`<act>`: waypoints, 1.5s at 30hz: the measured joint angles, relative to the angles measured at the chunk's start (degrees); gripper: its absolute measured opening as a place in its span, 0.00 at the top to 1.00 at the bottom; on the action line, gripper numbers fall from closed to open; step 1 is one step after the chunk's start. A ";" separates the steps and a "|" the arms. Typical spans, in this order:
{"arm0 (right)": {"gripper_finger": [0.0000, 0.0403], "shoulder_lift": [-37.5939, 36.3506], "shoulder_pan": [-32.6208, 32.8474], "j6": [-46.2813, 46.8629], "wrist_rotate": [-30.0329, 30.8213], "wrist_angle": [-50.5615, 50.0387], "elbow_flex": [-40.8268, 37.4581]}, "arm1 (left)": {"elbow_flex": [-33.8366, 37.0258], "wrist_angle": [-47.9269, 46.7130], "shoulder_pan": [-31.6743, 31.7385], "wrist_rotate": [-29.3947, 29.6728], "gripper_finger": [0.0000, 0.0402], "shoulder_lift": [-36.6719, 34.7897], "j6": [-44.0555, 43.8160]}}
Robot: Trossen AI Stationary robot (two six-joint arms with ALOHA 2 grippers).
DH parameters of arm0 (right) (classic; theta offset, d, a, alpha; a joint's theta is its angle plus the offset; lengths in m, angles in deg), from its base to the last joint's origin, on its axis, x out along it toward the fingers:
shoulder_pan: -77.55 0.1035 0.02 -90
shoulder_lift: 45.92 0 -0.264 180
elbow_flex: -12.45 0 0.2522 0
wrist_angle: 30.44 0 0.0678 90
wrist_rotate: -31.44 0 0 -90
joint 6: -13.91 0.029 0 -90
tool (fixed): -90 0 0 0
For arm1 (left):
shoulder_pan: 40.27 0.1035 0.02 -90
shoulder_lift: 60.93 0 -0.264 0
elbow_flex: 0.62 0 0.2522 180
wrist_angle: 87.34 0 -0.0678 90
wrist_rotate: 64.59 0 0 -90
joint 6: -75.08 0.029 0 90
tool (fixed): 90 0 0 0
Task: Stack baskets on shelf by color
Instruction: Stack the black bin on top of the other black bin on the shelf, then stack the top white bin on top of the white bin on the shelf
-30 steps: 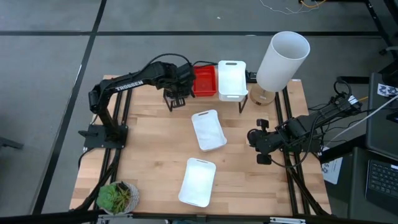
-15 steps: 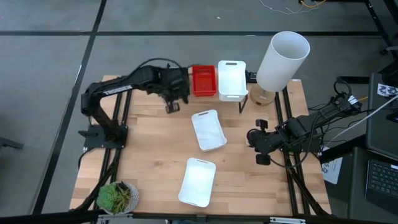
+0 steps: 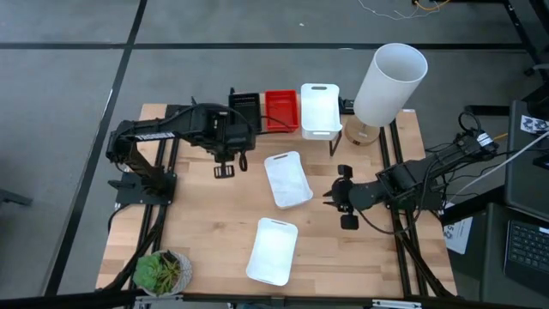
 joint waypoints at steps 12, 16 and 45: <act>0.76 1.94 -0.86 -1.09 -3.13 -0.16 0.00 | 9.48 11.28 5.33 -4.13 0.81 0.04 8.18; 0.76 1.90 -0.87 -1.06 -3.14 -0.22 0.00 | 13.18 14.18 8.50 -3.73 0.81 0.07 9.56; 0.76 1.86 -0.87 -1.41 -3.04 -1.72 0.00 | 15.01 21.91 10.27 0.90 0.83 0.07 11.51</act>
